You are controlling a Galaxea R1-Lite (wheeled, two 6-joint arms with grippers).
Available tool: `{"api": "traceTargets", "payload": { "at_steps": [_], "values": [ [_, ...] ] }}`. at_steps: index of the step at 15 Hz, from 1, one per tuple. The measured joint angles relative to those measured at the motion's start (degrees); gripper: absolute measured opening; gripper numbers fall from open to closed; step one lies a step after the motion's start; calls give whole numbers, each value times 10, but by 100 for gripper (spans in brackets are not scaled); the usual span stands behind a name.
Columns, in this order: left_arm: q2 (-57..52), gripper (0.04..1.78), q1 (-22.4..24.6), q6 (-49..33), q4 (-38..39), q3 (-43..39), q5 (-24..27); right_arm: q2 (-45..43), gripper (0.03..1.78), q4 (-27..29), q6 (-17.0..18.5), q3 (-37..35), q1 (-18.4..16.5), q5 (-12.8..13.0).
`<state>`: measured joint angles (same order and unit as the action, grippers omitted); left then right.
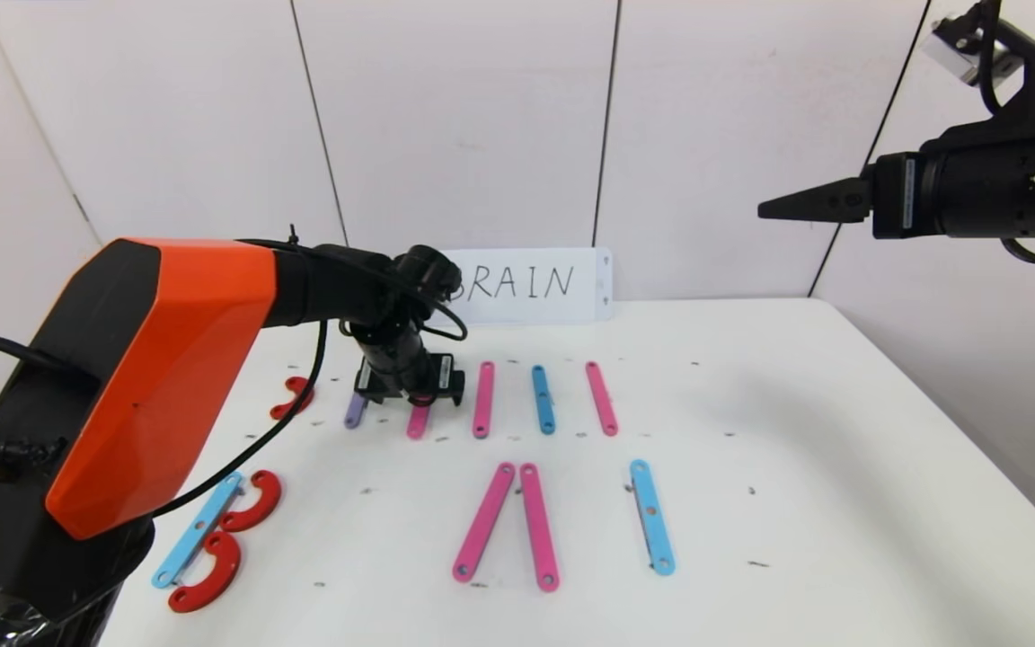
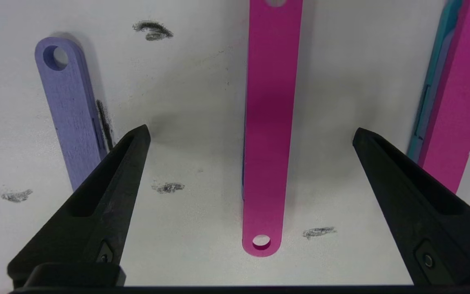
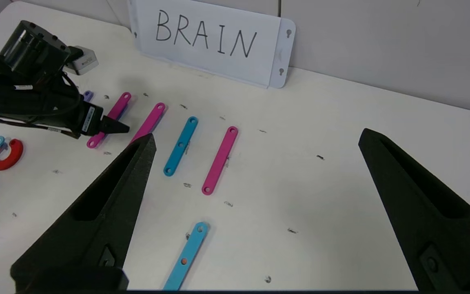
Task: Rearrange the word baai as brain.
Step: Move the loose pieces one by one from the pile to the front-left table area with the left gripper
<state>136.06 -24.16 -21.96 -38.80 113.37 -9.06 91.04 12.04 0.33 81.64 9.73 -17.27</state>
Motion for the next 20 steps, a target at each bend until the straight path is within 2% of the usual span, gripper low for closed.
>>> {"api": "traceTargets", "payload": {
  "at_steps": [3, 5, 8, 11, 13, 20],
  "values": [
    [2, 169, 0, 0, 2, 0, 1, 0, 174, 0, 0, 0, 0, 0],
    [2, 153, 0, -3, 2, 0, 1, 0, 174, 0, 0, 0, 0, 0],
    [2, 112, 0, -5, 1, 0, 1, 0, 174, 0, 0, 0, 0, 0],
    [2, 57, 0, -5, 1, 0, 1, 0, 174, 0, 0, 0, 0, 0],
    [2, 33, 0, -5, 0, 0, 1, 0, 174, 0, 0, 0, 0, 0],
    [-3, 29, 0, -6, -3, 0, 1, 0, 174, 0, 0, 0, 0, 0]
  ]
}}
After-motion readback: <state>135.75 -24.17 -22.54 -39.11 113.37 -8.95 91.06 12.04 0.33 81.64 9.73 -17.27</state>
